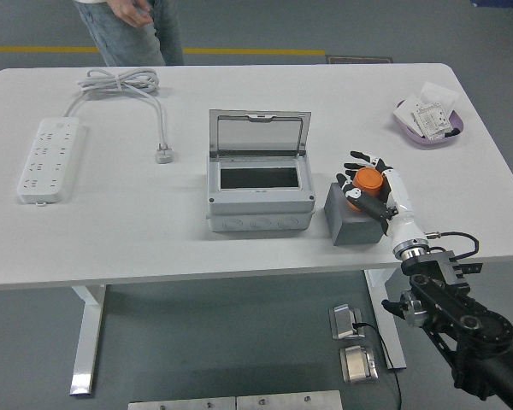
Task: Fetch the battery,place it into the box,close the lid of the box
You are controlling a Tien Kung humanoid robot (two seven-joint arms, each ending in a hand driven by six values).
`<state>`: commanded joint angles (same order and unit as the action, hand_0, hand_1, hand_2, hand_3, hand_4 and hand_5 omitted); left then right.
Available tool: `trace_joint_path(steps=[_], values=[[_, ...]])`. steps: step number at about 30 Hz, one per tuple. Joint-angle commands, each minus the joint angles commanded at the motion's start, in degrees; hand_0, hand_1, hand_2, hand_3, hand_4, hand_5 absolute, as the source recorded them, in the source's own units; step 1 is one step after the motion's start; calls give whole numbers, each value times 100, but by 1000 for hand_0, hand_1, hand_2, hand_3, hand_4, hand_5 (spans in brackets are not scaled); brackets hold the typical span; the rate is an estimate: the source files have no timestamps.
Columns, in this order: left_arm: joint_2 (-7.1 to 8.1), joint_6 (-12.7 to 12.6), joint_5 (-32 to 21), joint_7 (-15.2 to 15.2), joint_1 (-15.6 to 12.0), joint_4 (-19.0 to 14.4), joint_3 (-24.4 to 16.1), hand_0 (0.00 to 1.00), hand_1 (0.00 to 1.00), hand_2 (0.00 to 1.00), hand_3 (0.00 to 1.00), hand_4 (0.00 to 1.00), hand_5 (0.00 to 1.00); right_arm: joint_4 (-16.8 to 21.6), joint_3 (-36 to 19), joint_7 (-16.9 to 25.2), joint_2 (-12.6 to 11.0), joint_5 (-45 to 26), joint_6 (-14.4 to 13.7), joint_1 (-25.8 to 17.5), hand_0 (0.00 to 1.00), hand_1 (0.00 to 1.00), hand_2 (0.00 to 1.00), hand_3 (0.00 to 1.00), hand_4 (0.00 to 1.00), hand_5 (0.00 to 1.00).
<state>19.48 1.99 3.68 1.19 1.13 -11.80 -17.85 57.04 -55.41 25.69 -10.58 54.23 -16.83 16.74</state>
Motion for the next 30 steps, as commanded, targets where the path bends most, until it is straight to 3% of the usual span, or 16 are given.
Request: trace_joint_path(steps=[4, 5, 10, 11, 16, 17, 22, 23, 30], values=[[9, 2, 14, 0, 2, -1, -13, 617, 676, 606, 647, 714, 166, -3, 3, 7, -7, -67, 44, -8, 611, 646, 655, 723, 472, 4], [11, 2, 14, 0, 2, 0, -16, 617, 676, 607, 648, 717, 161, -3, 4, 11, -7, -87, 53, -11, 543, 555, 564, 642, 398, 16], [17, 1, 28, -1, -3, -1, -23, 617, 676, 607, 648, 717, 161, 10, 5, 9, -16, -149, 111, -20, 543, 555, 564, 642, 398, 16], [18, -1, 30, -2, -4, -1, -21, 617, 676, 607, 648, 717, 157, 16, 6, -6, -19, -150, 127, -22, 468, 479, 481, 586, 308, 45], [22, -5, 29, -4, -13, 0, -8, 617, 676, 607, 648, 717, 157, 44, 28, -93, -20, -141, 175, -27, 468, 479, 481, 586, 308, 45], [23, -6, 28, -3, -15, 1, -3, 616, 676, 607, 649, 720, 151, 49, 34, -108, -19, -140, 178, -27, 330, 377, 409, 460, 133, 2], [36, -10, 29, -8, -27, 1, -1, 616, 676, 607, 649, 720, 151, 71, 47, -145, -20, -153, 193, -24, 330, 377, 409, 460, 133, 2], [39, -9, 31, -8, -28, 0, -2, 616, 676, 610, 650, 722, 150, 75, 47, -150, -20, -152, 194, -23, 237, 284, 315, 295, 2, 2], [53, -15, 20, -11, -40, -3, 21, 617, 676, 611, 651, 725, 148, 105, 50, -153, -27, -169, 174, -5, 228, 252, 312, 271, 2, 2]])
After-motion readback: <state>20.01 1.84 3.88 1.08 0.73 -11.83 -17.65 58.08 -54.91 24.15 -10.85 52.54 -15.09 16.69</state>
